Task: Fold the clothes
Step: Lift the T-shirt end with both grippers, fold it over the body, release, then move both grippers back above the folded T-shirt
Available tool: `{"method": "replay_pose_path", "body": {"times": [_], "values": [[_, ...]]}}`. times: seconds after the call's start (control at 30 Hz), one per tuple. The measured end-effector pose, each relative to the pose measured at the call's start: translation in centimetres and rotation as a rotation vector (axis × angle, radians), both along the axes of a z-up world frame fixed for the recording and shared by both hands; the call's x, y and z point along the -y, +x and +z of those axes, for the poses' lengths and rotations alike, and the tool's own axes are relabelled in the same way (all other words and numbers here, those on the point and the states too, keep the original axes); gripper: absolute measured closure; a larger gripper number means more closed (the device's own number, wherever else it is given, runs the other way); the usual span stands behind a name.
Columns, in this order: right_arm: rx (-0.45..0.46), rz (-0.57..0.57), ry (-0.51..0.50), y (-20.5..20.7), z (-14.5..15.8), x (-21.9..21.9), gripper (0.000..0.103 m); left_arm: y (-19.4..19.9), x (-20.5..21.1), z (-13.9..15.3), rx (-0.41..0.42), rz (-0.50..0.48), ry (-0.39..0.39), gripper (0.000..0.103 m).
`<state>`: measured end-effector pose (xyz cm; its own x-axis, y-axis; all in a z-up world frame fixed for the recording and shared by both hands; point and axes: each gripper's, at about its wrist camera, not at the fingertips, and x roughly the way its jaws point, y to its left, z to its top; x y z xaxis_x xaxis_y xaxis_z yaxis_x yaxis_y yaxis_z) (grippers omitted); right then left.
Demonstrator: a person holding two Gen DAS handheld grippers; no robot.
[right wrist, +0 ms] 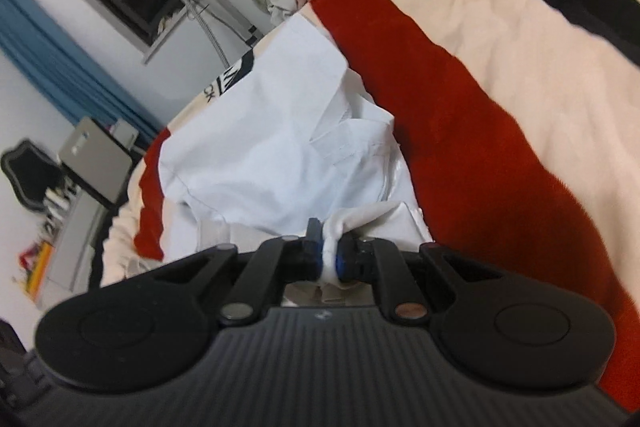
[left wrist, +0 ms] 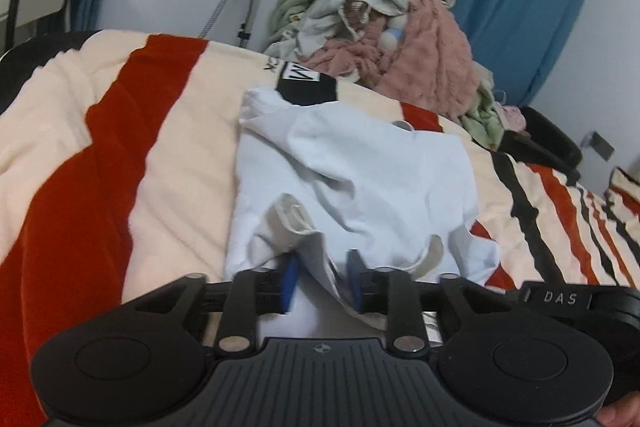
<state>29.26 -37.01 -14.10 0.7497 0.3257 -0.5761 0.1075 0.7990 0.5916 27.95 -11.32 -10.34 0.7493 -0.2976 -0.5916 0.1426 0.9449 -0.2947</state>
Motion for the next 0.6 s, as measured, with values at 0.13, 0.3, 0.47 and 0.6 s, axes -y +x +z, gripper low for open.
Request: {"method": "replay_pose_path", "body": {"times": [0.13, 0.3, 0.47, 0.6], "values": [[0.028, 0.041, 0.023, -1.6, 1.6, -0.4, 0.032, -2.2, 0.6, 1.9, 0.038, -0.006, 0.036, 0.025], [0.099, 0.005, -0.078, -5.3, 5.0, -1.2, 0.024, -6.3, 0.0, 5.9, 0.106, -0.009, 0.068, 0.014], [0.183, -0.019, -0.161, -9.3, 8.0, -1.4, 0.024, -11.6, -1.2, 9.8, 0.199, -0.010, 0.116, 0.006], [0.268, -0.010, -0.255, -13.3, 10.3, -2.1, 0.025, -16.2, -2.4, 11.9, 0.260, -0.011, 0.125, 0.004]]}}
